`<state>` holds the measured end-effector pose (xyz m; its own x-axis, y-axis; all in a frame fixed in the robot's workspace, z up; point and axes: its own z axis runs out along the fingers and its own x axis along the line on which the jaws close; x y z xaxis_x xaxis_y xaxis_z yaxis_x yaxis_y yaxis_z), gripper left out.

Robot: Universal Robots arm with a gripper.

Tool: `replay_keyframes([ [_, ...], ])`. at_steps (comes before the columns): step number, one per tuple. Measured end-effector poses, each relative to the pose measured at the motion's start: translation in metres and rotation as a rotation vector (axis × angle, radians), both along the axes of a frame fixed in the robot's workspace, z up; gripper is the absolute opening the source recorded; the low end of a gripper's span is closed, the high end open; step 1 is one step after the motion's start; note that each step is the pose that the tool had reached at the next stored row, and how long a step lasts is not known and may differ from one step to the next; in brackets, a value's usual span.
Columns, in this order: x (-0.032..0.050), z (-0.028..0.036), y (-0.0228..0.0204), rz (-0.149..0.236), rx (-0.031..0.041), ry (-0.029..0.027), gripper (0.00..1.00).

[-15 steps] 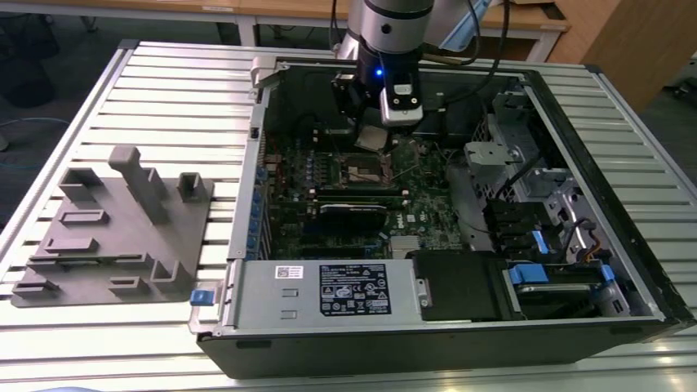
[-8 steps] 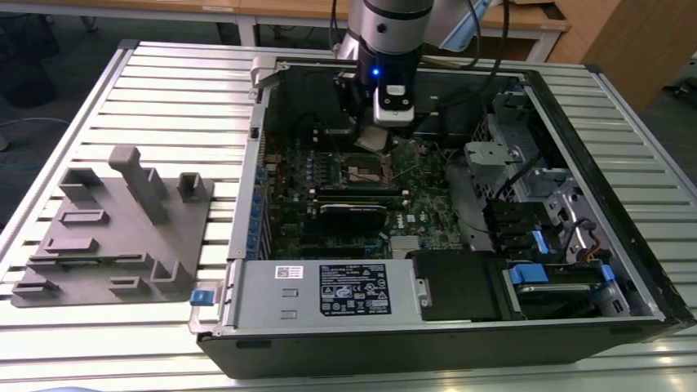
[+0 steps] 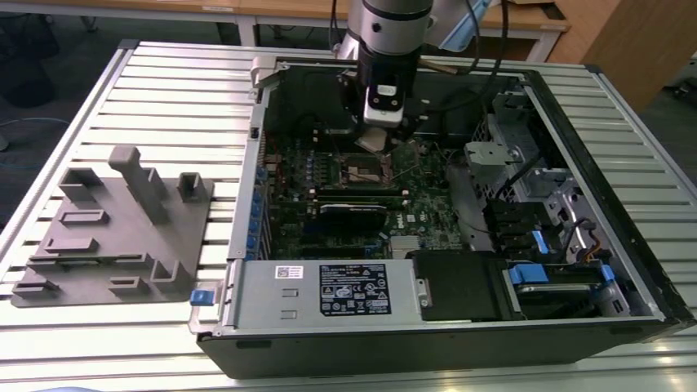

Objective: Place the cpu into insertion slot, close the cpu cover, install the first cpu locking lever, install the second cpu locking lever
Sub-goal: 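Place the cpu into insertion slot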

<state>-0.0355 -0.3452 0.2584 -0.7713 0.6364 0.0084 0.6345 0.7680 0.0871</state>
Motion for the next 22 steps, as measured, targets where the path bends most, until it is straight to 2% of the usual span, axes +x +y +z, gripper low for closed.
replay_keyframes([
  [2,0.0000,-0.0001,-0.0001,-0.034,0.0000,0.0000,0.54],
  [6,0.0000,-0.0002,0.0000,-0.037,0.0001,0.0000,0.54],
  [8,0.0000,-0.0003,0.0000,-0.056,-0.0001,0.0000,0.54],
  [22,0.0000,-0.0028,0.0000,-0.308,-0.0001,0.0000,0.54],
])
